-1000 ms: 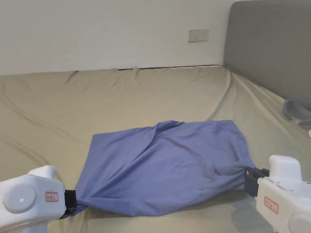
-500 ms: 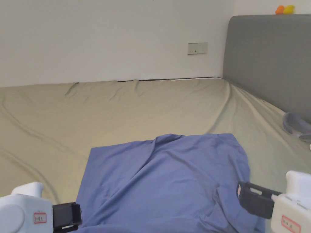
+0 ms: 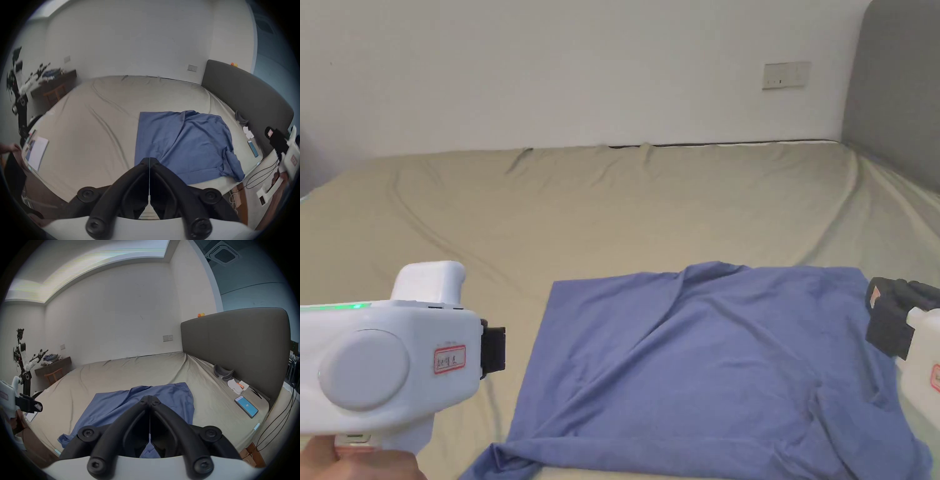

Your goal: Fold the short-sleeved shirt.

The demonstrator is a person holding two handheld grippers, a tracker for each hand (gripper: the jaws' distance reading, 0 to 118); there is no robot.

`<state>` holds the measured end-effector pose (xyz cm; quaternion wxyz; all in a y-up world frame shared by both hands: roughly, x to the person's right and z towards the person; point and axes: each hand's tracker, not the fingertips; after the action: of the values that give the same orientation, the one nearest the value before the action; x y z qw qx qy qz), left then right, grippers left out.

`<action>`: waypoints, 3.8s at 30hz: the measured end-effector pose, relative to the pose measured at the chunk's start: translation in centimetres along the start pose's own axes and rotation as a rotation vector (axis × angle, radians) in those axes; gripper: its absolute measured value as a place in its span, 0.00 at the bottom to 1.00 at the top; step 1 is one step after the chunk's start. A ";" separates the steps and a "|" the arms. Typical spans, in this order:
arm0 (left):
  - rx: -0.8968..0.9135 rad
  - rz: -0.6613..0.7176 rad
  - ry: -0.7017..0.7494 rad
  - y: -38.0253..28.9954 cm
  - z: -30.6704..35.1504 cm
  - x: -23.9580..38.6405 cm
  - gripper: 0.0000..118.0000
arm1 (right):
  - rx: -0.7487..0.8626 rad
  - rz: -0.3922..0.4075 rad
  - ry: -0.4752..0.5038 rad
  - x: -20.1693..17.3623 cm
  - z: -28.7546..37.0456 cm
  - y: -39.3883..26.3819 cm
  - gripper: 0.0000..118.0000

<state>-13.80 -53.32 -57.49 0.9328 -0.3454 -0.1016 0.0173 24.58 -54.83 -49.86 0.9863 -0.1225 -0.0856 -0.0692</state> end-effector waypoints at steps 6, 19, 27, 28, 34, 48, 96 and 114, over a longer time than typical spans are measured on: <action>-0.132 0.002 0.134 -4.5 -4.0 -1.7 0.01 | -0.064 -0.030 0.023 0.3 -0.9 -2.0 0.02; -0.330 0.114 0.100 -10.0 -14.5 -2.8 0.94 | -0.169 -0.109 0.043 1.5 -2.6 -5.0 0.02; -0.032 0.037 0.165 -16.6 -14.6 -2.1 1.00 | -0.202 -0.114 0.030 2.3 -2.6 -5.6 0.02; -0.023 -0.006 0.168 -16.7 -14.4 -1.8 1.00 | -0.208 -0.110 0.024 2.4 -2.6 -5.6 0.02; -0.100 0.021 0.182 -15.3 -14.5 -2.2 1.00 | -0.208 -0.125 0.021 2.8 -2.5 -5.8 0.02; -0.320 0.029 -0.006 -10.7 -13.2 -1.9 0.08 | -0.245 -0.167 -0.061 4.6 -3.0 -6.3 0.02; -0.294 0.149 0.047 9.6 -31.6 -2.8 0.09 | -0.482 -0.086 -0.171 11.4 -29.3 -4.3 0.24; -0.041 -0.172 -0.002 5.1 -15.5 1.7 0.35 | -0.205 -0.061 0.004 2.3 -13.2 -1.0 0.24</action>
<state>-8.80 -59.24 -71.98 0.9234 -0.3545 -0.1323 -0.0643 28.69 -59.46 -61.84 0.9662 -0.2200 -0.0797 -0.1077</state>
